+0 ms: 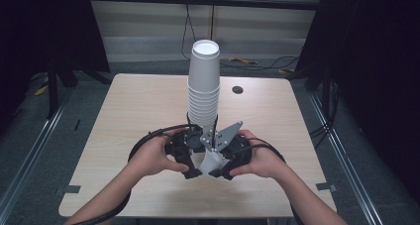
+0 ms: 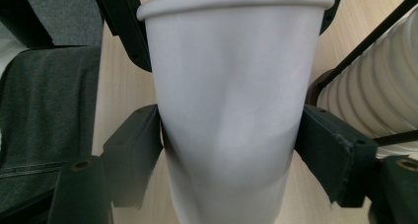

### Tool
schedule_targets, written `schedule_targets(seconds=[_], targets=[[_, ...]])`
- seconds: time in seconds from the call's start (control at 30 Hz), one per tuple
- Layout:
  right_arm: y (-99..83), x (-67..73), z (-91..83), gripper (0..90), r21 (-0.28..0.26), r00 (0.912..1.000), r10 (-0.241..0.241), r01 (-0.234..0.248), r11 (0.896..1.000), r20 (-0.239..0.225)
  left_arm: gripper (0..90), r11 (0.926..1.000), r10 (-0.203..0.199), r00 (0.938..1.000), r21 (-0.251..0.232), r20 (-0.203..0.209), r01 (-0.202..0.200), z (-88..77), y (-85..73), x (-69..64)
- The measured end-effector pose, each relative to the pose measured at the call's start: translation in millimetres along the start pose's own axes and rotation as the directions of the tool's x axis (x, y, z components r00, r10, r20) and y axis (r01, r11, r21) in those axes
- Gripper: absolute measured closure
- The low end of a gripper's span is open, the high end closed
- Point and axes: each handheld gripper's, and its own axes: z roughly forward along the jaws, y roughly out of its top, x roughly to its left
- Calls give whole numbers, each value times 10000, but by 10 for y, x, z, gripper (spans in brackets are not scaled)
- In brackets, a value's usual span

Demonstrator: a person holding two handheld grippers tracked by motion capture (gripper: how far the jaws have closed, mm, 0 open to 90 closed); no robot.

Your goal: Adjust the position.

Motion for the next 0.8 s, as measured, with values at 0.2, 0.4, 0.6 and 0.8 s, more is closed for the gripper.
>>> schedule_targets(seconds=[0.2,0.4,0.6,0.8], targets=[[-29,-22,-16,274,-307,10000,-4,1,9995,-76,149,10000,-3,10000,1,32,3,-39,-30,45],[-122,-127,-132,900,-1992,9934,1059,-1126,9735,-437,91,9994,-349,9993,25,106,349,-6,-124,86],[-176,-142,-181,640,-1031,9957,808,-758,9918,451,100,9985,-518,9986,173,-79,519,10,-206,123],[-235,-123,-99,353,-1502,9948,1011,-989,9837,74,111,9986,-510,9987,-116,-39,509,-10,-188,121]])
